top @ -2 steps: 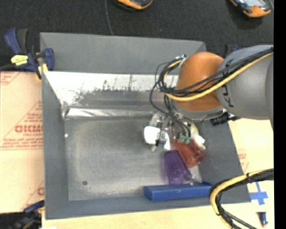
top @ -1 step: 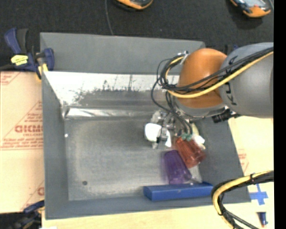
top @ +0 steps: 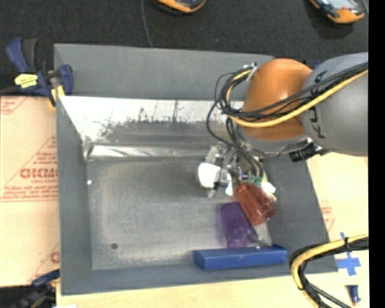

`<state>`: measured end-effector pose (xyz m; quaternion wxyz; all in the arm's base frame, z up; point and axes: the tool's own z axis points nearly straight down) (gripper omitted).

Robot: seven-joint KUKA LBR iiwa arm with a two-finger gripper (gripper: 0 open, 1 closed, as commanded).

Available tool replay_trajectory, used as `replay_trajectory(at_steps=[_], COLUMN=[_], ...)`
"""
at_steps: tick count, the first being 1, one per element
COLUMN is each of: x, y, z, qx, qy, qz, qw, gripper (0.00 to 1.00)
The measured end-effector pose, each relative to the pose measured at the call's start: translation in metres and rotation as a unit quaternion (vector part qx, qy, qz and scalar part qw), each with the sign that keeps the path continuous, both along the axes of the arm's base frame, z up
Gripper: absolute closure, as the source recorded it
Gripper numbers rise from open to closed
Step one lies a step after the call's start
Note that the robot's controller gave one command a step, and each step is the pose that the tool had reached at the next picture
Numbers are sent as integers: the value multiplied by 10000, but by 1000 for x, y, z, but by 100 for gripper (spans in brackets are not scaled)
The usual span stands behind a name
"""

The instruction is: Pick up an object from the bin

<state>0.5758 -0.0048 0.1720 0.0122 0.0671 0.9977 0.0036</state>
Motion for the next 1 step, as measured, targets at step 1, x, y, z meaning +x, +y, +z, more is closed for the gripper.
replay_trajectory(at_steps=[1], x=[0], y=[0], z=[34], qx=[2], qy=[15], qz=[3], qw=[10000], gripper=[100])
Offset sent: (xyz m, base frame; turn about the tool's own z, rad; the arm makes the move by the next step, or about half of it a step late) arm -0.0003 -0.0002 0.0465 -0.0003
